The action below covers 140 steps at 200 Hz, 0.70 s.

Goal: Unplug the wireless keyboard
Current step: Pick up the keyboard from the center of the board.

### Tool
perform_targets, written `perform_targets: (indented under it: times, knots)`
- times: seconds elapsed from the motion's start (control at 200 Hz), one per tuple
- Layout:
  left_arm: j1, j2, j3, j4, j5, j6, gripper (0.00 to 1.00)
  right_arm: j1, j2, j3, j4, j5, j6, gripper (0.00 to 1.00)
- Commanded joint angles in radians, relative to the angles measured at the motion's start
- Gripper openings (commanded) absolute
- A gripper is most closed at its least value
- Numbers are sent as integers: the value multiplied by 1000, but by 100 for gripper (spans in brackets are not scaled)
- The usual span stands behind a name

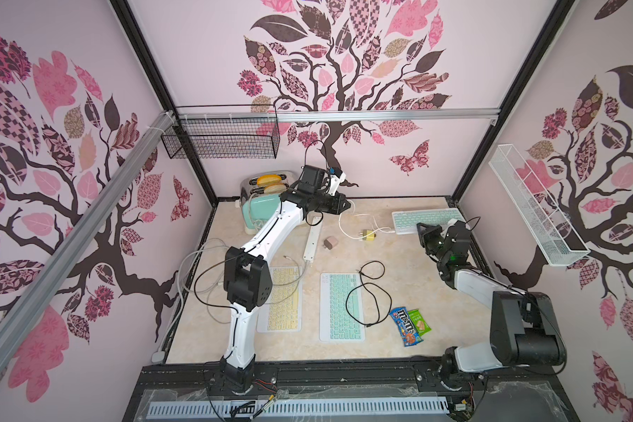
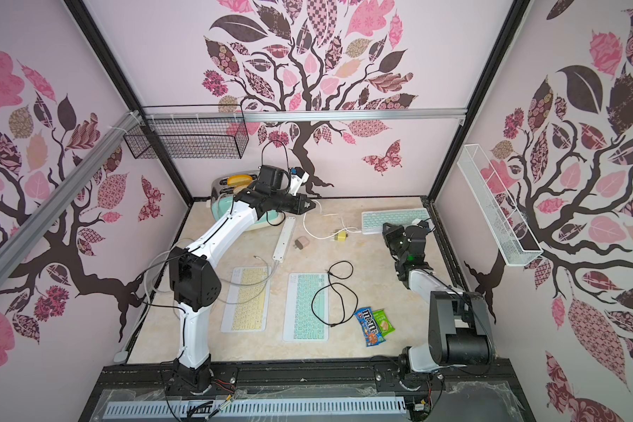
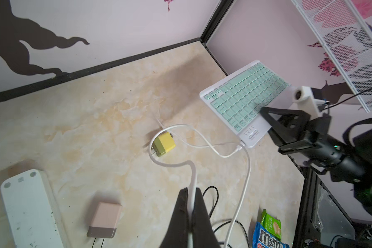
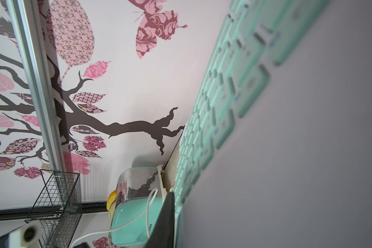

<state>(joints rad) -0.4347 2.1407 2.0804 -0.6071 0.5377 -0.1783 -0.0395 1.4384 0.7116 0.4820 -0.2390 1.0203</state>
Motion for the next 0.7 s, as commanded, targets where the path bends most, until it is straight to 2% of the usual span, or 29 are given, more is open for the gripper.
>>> perform_targets:
  times: [0.0, 0.07, 0.115, 0.245, 0.315, 0.45, 0.51, 0.59, 0.695]
  knots:
    - [-4, 74, 7, 125, 16, -72, 2, -6, -39, 77, -68, 11, -84, 0]
    - [-5, 126, 23, 180, 33, -116, 6, -9, -32, 99, -108, 29, -104, 0]
    - [-9, 162, 48, 184, 33, -129, 12, -14, -18, 113, -131, 33, -115, 0]
    - [-23, 255, 138, 106, -17, -118, 26, -38, 8, 167, -282, 45, -192, 0]
    - [-31, 292, 164, 68, -29, -106, 34, -58, 3, 161, -291, 47, -216, 0]
    - [-33, 330, 170, 42, -54, -106, 37, -84, -3, 190, -385, 89, -273, 0]
    - [-33, 337, 171, 35, -55, -103, 41, -86, -3, 216, -434, 109, -316, 0]
    - [-34, 332, 169, 26, -57, -93, 46, -86, -11, 218, -445, 123, -333, 0]
    - [-34, 314, 164, 23, -52, -84, 48, -88, -21, 208, -427, 112, -330, 0]
